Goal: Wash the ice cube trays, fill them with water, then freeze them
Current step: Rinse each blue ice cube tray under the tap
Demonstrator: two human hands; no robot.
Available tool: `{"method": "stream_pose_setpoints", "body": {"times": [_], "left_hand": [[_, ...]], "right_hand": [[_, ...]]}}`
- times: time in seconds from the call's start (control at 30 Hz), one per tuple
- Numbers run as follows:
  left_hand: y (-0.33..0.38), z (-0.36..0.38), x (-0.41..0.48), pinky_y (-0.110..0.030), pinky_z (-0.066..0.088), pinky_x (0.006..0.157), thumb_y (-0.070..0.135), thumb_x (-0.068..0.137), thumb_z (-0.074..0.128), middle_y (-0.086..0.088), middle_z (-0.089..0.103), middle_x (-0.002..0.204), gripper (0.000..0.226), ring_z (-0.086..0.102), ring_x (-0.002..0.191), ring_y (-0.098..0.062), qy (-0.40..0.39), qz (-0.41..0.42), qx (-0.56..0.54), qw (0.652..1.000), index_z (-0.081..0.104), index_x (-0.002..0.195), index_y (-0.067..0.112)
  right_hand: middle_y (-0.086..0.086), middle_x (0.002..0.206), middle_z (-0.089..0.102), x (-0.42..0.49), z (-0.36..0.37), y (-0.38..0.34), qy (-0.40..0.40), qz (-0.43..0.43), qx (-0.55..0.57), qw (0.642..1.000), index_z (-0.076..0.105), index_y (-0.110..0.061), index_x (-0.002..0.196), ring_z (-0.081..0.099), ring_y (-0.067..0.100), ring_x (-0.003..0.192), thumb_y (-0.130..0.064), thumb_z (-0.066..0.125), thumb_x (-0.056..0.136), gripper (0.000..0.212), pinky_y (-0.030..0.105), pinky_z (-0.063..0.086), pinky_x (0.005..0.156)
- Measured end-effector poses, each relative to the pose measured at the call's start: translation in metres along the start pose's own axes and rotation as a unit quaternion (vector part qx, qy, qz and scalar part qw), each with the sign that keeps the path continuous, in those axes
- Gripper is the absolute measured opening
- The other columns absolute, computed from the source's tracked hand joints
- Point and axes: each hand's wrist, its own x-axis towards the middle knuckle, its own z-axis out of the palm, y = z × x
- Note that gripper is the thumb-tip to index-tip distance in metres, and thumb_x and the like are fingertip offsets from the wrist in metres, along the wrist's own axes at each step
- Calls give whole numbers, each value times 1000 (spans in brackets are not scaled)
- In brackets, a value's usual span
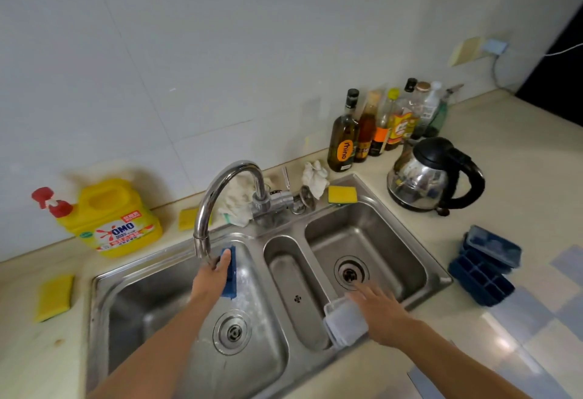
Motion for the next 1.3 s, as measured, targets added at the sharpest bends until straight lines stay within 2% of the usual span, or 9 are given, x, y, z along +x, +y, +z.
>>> {"method": "stream_pose_setpoints", "body": {"times": [0.23,0.4,0.57,0.67,0.8,0.9,1.07,1.2,1.3], "left_hand": [[-16,-5,-14,-45,54,85,66,98,40,-13,67,92,52,65,86,-31,27,-29,-11,999,61,91,19],[-25,-14,-17,-48,55,88,64,99,41,-13,67,99,51,65,93,-33,27,-42,-37,998,63,109,19],[-21,-17,-24,-37,56,74,63,99,43,-11,68,100,52,68,90,-30,7,-98,-152,983,60,114,17],[-18,-20,-26,-44,57,87,64,99,41,-12,70,102,53,69,94,-31,-20,-135,-225,965,60,109,15],[-15,-30,-26,-44,56,80,64,98,42,-11,71,109,50,68,99,-32,-59,-167,-340,923,63,110,20],[-14,-36,-23,-41,55,74,64,99,42,-12,73,108,50,68,98,-32,-83,-169,-381,905,65,112,22],[-12,-42,-15,-39,57,73,65,100,33,-9,78,105,59,72,98,-29,-124,-129,-385,905,68,118,21],[-12,-45,-9,-47,52,94,60,104,31,-14,75,114,60,68,109,-34,-148,-94,-396,901,67,123,17],[-14,-45,-3,-57,47,107,46,107,33,-15,73,118,48,66,114,-38,-135,-91,-411,897,65,128,17]], "right_hand": [[5,171,-11,-1,17,4,-19,5,-56,998,10,-33,162,1,33,157,-6,65,92,94,52,9,125],[7,171,-13,0,11,-4,-15,14,-71,997,4,-33,163,0,37,156,-2,69,88,104,56,9,125],[10,171,0,9,-11,-30,37,-2,-34,999,10,-29,161,10,34,155,7,60,84,99,49,22,123],[9,165,16,16,-27,-58,80,-53,-6,995,16,-24,159,24,33,149,3,57,87,87,46,30,120],[3,165,22,28,-44,-112,109,-109,77,985,21,-25,158,32,26,147,-9,50,97,70,42,36,116],[2,157,40,37,-56,-155,120,-138,183,966,32,-23,155,47,17,137,-24,54,101,58,26,36,107],[-5,136,61,57,-69,-208,52,-112,326,937,46,-23,147,61,11,119,-50,53,100,55,36,51,103],[2,113,70,69,-78,-229,-25,-70,475,877,54,-18,135,75,17,85,-40,57,101,40,35,62,83],[11,108,72,75,-83,-236,-64,-36,551,831,57,-16,127,76,27,83,-26,60,101,28,37,63,79]]}}
